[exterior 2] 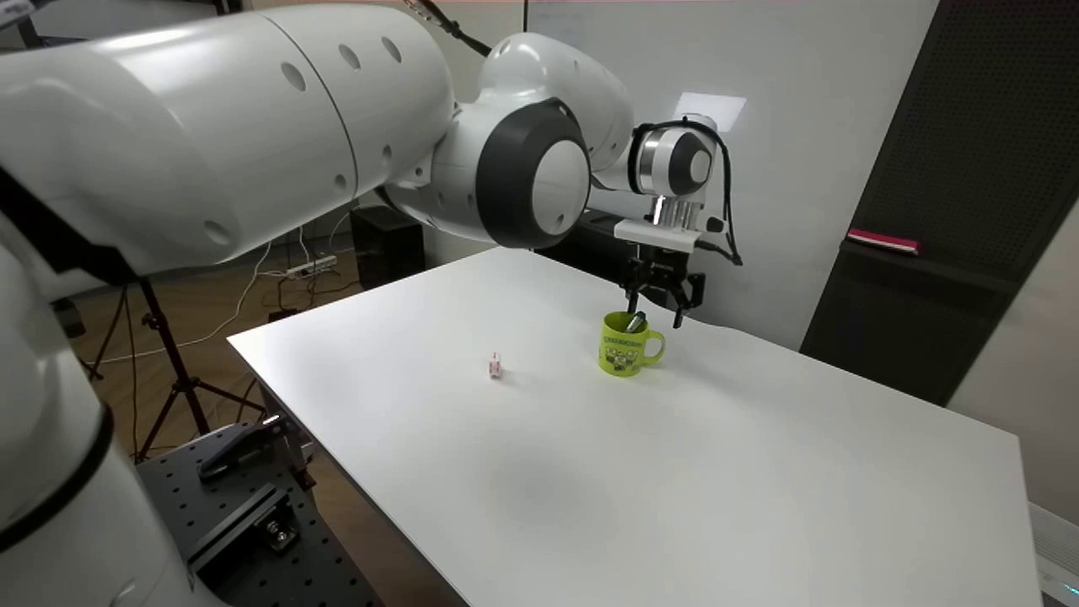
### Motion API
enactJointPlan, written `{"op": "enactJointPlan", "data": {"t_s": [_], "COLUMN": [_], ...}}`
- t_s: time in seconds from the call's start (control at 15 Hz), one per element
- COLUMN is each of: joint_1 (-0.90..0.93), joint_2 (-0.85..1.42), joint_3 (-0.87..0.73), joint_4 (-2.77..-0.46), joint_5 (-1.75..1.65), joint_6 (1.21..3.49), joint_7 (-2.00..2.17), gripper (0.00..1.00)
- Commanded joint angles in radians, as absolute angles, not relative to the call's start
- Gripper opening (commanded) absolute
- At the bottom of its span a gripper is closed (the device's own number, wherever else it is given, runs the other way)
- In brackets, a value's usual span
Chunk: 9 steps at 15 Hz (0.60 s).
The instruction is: Take the green marker out of the yellow mug
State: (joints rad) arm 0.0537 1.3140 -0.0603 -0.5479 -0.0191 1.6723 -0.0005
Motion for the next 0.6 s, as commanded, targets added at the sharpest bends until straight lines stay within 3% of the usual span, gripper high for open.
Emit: {"op": "enactJointPlan", "data": {"t_s": [0.0,0.53], "joint_1": [0.056,0.061], "joint_2": [1.355,1.358], "joint_3": [-0.067,-0.079], "joint_4": [-0.480,-0.483], "joint_5": [-0.020,-0.031], "joint_6": [1.643,1.595], "joint_7": [0.036,0.053], "gripper": [0.68,0.13]}}
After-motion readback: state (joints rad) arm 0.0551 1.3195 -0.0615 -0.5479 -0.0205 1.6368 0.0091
